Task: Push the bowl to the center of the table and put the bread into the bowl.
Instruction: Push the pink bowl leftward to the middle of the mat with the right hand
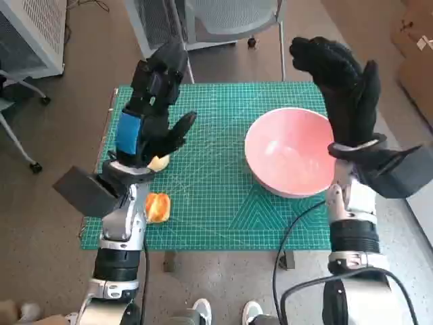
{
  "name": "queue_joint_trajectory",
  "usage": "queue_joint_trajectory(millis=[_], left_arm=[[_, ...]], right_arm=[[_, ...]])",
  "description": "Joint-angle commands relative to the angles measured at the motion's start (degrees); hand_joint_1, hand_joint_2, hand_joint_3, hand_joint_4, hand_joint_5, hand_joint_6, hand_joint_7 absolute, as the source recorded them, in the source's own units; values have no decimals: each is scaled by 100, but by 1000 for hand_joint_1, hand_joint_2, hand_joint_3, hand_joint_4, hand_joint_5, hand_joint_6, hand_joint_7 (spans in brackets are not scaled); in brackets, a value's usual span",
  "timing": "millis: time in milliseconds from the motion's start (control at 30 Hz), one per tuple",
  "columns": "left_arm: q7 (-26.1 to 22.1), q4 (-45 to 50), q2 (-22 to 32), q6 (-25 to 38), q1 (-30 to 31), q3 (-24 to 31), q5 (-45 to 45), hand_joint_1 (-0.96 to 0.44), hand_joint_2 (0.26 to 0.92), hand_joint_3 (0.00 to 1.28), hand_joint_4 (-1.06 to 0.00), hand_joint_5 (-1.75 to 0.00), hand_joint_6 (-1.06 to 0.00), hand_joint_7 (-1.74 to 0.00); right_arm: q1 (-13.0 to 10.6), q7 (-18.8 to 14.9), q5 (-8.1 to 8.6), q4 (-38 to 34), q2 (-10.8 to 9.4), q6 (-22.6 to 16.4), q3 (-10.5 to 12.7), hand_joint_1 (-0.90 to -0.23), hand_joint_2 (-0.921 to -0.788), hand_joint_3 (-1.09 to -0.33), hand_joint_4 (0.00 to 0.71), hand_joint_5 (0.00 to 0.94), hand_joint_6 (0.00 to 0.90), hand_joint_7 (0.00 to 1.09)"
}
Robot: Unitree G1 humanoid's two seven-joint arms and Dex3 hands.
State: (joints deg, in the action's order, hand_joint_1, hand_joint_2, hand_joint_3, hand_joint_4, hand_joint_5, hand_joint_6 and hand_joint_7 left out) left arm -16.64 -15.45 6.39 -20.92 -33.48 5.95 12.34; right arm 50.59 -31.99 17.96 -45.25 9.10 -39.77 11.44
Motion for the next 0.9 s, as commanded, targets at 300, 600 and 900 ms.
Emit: queue_joint_trajectory(millis=[300, 600, 900], left_arm=[[-103, -64, 54, -1, -61, -8, -22, -562, 921, 276, -131, -48, 1, -605], [-131, -64, 82, -7, -49, -9, -54, -565, 921, 269, -135, -47, 1, -597], [-135, -90, 77, -5, -72, -5, -44, -561, 921, 270, -134, -44, 1, -585]], right_arm=[[-21, -177, 89, -141, -64, 120, 38, -621, -921, -701, 312, 9, 454, 17], [-45, -200, 106, -103, -74, 143, 54, -622, -921, -700, 313, 6, 463, 19], [-40, -183, 114, -122, -94, 142, 85, -622, -921, -692, 316, 6, 465, 18]])
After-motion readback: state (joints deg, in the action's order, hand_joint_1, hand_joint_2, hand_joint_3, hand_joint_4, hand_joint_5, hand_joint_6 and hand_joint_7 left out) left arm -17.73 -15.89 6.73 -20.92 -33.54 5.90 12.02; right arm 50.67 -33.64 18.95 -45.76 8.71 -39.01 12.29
